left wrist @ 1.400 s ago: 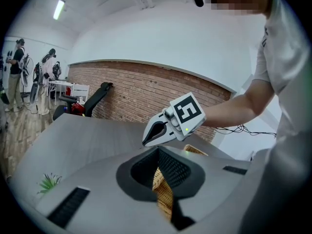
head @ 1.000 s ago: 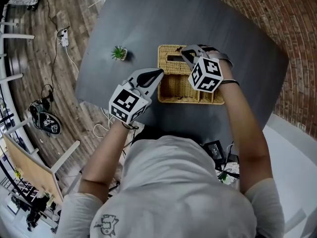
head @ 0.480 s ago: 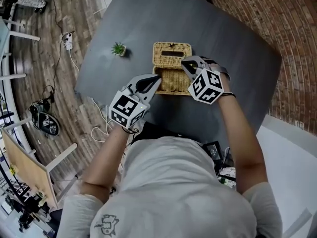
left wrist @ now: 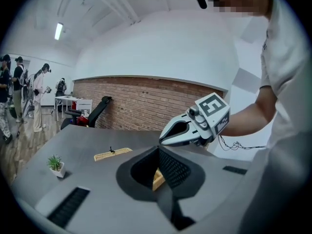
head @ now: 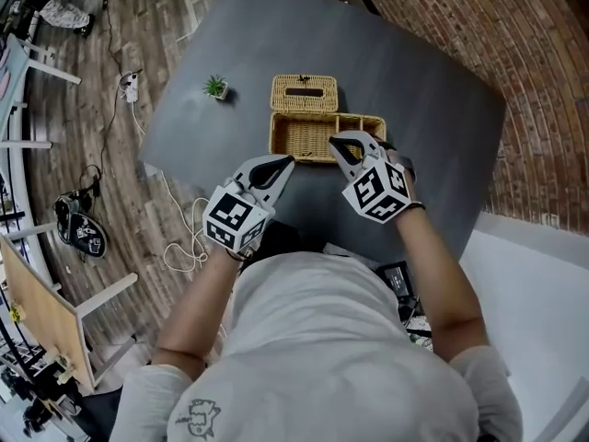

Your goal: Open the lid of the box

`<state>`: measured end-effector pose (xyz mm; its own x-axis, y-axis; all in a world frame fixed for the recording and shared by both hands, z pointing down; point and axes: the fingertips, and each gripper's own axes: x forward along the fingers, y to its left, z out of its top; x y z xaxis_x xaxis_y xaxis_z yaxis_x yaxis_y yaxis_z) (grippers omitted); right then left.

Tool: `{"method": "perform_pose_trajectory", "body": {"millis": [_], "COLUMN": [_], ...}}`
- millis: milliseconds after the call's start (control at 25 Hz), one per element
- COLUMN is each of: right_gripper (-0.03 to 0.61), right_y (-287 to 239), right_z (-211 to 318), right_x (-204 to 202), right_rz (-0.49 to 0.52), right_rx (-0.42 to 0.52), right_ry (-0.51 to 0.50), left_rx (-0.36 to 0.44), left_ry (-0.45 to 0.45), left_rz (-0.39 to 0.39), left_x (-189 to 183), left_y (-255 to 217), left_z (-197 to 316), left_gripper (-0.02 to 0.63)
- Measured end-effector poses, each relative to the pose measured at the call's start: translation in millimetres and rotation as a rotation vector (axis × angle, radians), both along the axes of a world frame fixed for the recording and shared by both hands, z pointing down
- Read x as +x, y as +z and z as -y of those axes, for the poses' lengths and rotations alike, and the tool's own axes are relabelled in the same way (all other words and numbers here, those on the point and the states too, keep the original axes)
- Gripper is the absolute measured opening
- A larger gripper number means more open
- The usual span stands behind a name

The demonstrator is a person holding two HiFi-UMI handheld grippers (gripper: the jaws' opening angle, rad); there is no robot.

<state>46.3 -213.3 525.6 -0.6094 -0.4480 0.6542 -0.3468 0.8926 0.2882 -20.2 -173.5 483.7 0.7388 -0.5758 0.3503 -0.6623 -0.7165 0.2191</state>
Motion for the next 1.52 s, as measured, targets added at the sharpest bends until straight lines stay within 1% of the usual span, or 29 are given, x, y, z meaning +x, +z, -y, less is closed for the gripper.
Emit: {"method": "perform_pose_trajectory", "body": {"millis": [360, 480, 680, 840, 1080, 1280, 1440, 1520], "right_gripper": [0.005, 0.005, 0.005, 0.005, 0.005, 0.005, 0.005, 0.005], "right_y": [-60, -70, -74, -79, -104, -121, -133, -139], "right_z": [-64, -78, -100, -116, -134, -148, -161, -168], "right_x": [25, 30, 42, 44, 27, 14, -3, -12], "right_rz": [0.161, 0.191, 0.252, 0.3, 0.374, 0.403, 0.429, 0.425], "right_rx": [0.073, 0.081, 0.083, 0.083, 0.099, 0.125, 0.147, 0.161], "right_ry": [0.066, 0.08, 0.104, 0.114, 0.123, 0.171, 0.22, 0.241], "left_rx": [0.069, 0.09, 0.104, 0.12, 0.163, 0.218, 0.227, 0.227], "left_ry": [-0.012, -0.028, -0.055, -0.063, -0.048, -0.041, -0.015, 0.006], "left_rz": [0.003, -0.001, -0.005, 0.004, 0.017, 0.004, -0.009, -0.014], "left_x": [21, 24, 29, 27, 12, -10, -33, -46], "left_y": [-27, -36, -44, -55, -79, -98, -107, -110], "left_z": [-53, -68, -94, -109, -119, -124, -135, -142], "left_gripper": [0.011, 0.011, 0.011, 0.011, 0.011, 0.011, 0.011, 0.011]}}
